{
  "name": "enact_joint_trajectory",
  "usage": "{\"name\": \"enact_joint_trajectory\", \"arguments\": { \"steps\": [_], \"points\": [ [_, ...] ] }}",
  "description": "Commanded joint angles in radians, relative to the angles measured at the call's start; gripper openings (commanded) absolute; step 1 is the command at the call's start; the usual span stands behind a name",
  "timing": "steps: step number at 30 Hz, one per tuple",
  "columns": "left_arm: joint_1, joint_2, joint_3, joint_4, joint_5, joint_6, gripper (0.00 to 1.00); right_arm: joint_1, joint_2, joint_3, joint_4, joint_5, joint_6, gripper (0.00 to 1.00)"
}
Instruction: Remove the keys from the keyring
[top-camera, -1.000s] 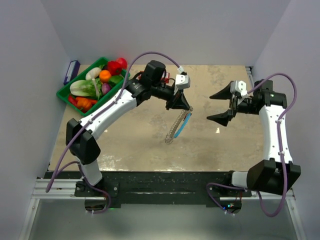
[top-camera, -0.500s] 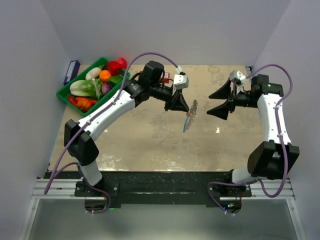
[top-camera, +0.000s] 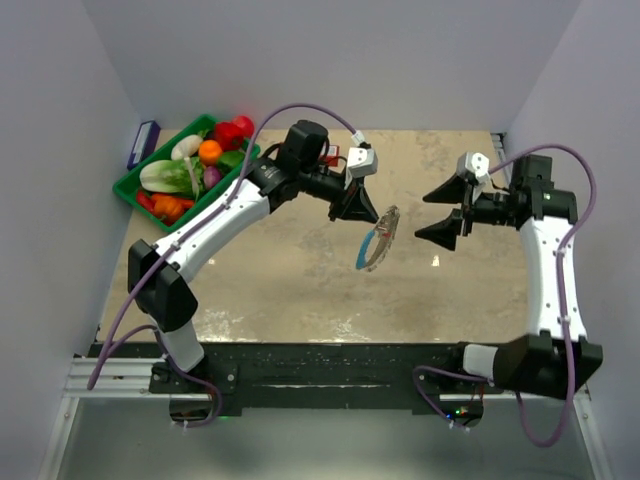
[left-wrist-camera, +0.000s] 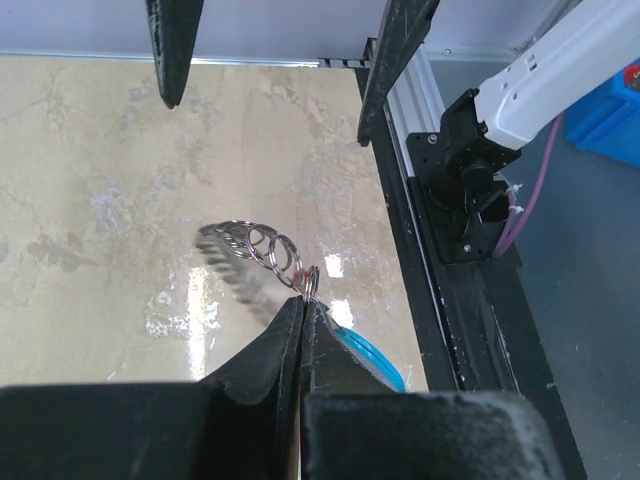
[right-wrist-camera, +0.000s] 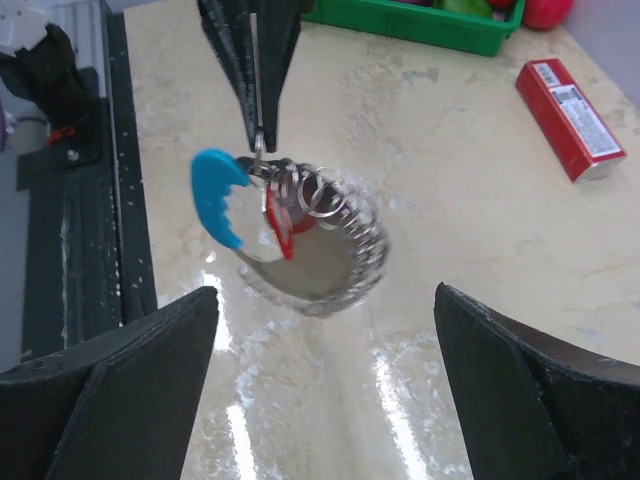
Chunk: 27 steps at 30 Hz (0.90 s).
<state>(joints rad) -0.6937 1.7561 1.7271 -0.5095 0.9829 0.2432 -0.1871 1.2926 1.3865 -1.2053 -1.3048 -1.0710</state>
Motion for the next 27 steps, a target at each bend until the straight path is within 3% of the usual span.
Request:
{"name": "enact_joint_trajectory", "arguments": {
  "steps": [1,3,7,13,16,20,27],
  "points": [
    [0.008,-0.03,0.051,0.06,0.057,-0.051,0.0,0.098,-0.2,-0.131,0.455,0.155,0.337,0.9],
    [0.007,-0.024,0.04,0.075,0.069,-0.07,0.0,0.135,-0.222,-0.15,0.445,0.193,0.358,0.88],
    [0.01,-0.014,0.017,0.15,0.132,-0.158,0.0,0.23,-0.253,-0.225,0.634,0.304,0.471,0.87],
    [0.01,-0.001,-0.029,0.252,0.198,-0.267,0.0,0.27,-0.243,-0.256,0.748,0.334,0.562,0.86],
    [0.01,0.0,-0.047,0.305,0.229,-0.326,0.0,0.271,-0.243,-0.274,0.779,0.309,0.597,0.8],
    [0.011,0.002,-0.087,0.41,0.278,-0.429,0.0,0.275,-0.245,-0.261,0.728,0.243,0.574,0.68],
    [0.013,0.008,-0.132,0.56,0.338,-0.55,0.0,0.275,-0.248,-0.169,0.488,0.17,0.334,0.6]
  ]
}}
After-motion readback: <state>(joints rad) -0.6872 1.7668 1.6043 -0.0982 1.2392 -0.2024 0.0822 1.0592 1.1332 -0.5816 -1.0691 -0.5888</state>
